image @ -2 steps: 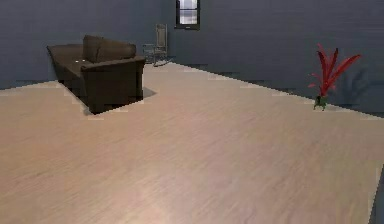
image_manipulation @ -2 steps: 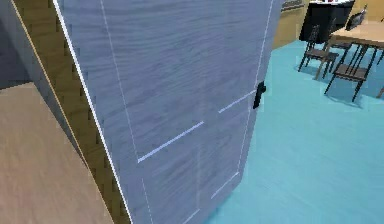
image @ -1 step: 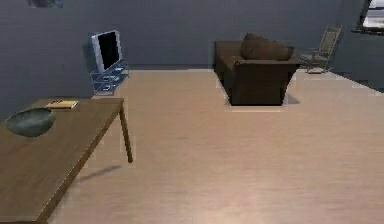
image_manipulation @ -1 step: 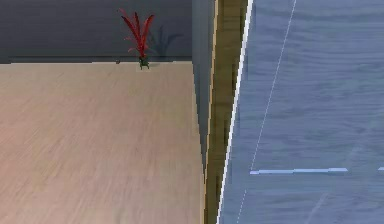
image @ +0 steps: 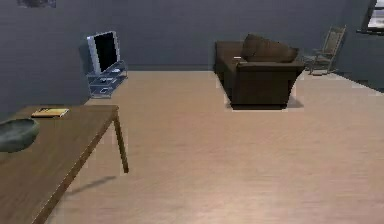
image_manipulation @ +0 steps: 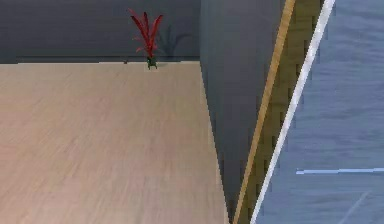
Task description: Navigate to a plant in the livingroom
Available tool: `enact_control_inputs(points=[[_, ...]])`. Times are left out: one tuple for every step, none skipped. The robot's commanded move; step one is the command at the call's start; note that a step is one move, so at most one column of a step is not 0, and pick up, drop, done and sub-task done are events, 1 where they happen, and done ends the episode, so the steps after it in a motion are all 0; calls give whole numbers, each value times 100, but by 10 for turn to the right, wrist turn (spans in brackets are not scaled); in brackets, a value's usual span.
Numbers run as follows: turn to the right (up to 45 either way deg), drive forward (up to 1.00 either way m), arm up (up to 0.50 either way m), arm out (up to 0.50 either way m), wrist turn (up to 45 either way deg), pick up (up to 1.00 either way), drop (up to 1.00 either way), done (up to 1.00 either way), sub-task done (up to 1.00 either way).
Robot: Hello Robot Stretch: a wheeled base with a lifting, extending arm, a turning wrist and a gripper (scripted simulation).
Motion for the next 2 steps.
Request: enact_control_inputs(points=[[450, 0, 0, 0, 0, 0, 0, 0, 0], [150, 0, 0, 0, 0, 0, 0, 0, 0]])
